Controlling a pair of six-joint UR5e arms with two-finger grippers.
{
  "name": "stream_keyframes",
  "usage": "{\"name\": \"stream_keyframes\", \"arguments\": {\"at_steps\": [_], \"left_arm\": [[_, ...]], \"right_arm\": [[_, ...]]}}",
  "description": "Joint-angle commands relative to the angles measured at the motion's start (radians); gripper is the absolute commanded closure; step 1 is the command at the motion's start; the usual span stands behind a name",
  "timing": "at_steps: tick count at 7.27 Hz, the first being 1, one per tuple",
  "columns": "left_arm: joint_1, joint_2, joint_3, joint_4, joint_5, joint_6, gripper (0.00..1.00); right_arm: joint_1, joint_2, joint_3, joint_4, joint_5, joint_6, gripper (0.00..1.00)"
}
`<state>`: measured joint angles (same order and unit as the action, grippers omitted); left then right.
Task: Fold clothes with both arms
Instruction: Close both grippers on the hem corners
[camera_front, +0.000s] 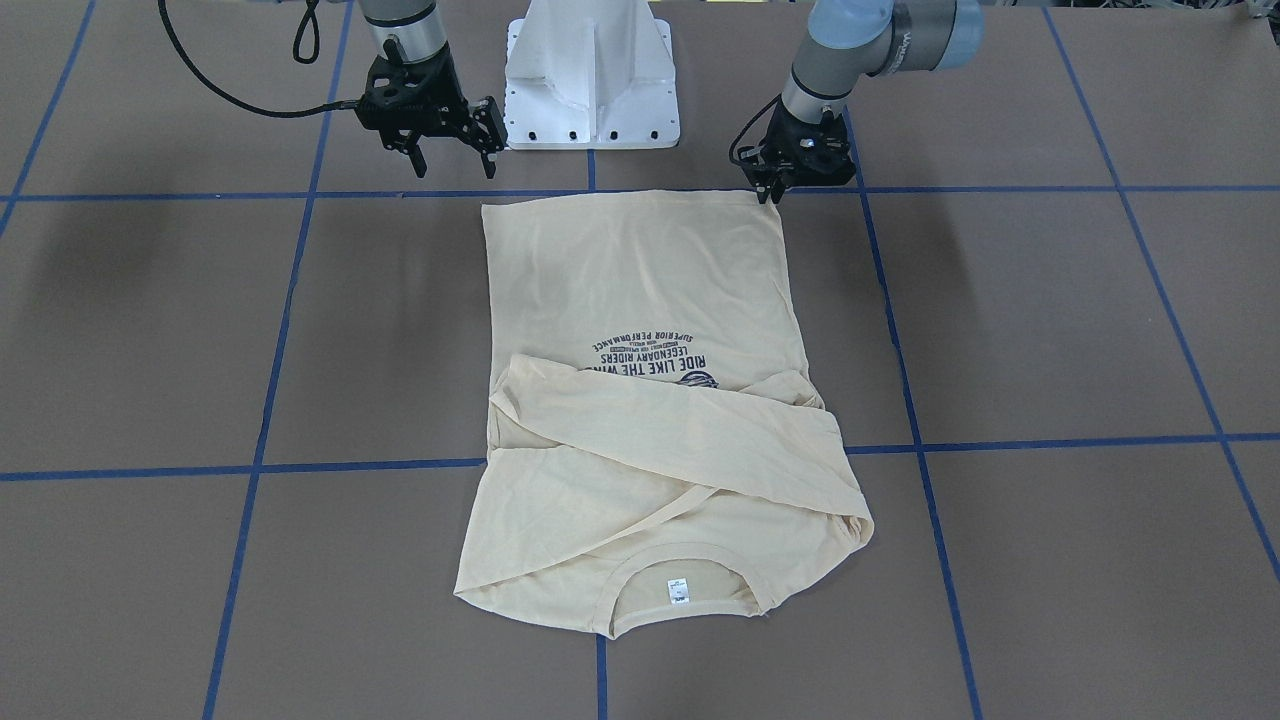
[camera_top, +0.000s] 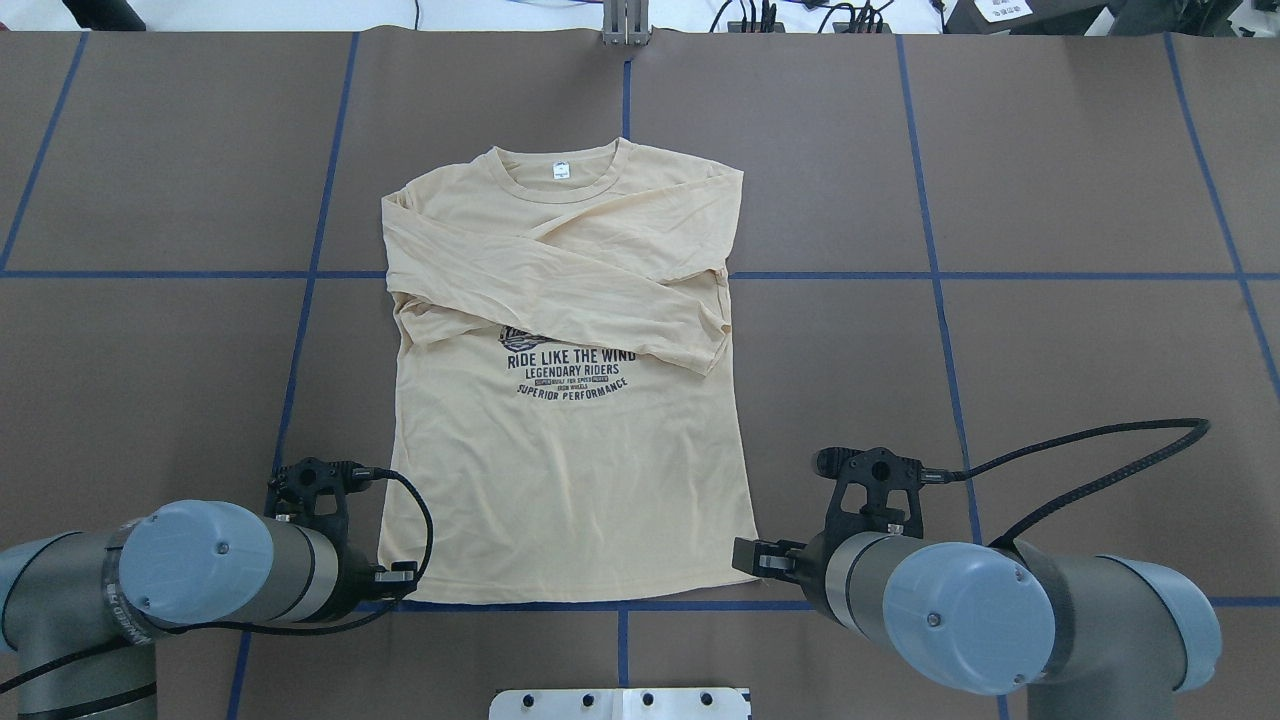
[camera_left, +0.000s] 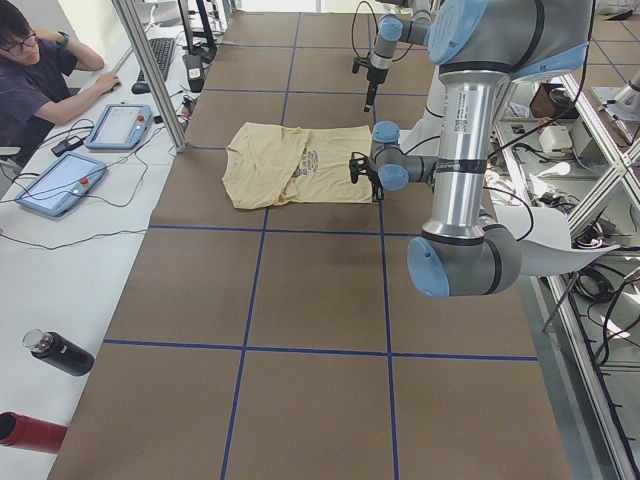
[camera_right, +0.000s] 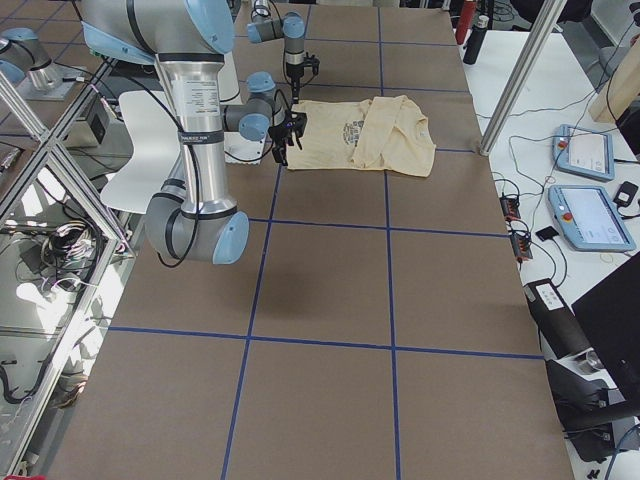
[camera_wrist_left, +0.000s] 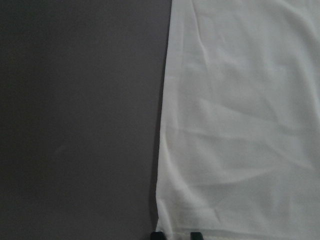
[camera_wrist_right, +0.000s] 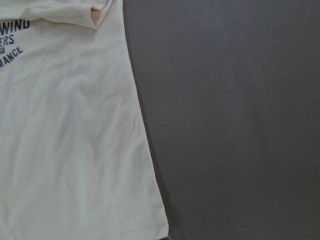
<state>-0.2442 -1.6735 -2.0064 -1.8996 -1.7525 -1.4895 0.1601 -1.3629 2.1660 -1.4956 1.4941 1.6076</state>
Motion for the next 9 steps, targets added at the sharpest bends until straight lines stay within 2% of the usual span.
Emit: {"name": "stream_keyframes", "arguments": {"at_steps": [1,3,6,7,8,9], "left_arm": [[0.0,0.014,-0.002,0.002,0.001,0.002,0.81],[0.0,0.021,-0.003,0.002,0.001,0.002,1.0],[0.0,0.02,-0.011,0.002,0.001,0.011,1.0],[0.002,0.02,-0.011,0.002,-0.001,0.011,1.0],[0.002,0.018,-0.012,0.001,-0.001,0.011,1.0],[0.002,0.018,-0.012,0.001,-0.001,0.011,1.0]], "right_arm": [[-0.004,0.001,0.0,0.0,-0.005,0.0,0.0],[-0.011,-0.001,0.0,0.0,-0.011,0.0,0.0],[-0.043,0.008,-0.038,0.0,-0.053,0.002,0.01],[-0.066,0.027,-0.067,0.006,-0.067,0.005,0.13],[-0.071,0.068,-0.107,0.008,-0.069,0.011,0.35],[-0.07,0.102,-0.141,0.009,-0.069,0.009,0.48]]}}
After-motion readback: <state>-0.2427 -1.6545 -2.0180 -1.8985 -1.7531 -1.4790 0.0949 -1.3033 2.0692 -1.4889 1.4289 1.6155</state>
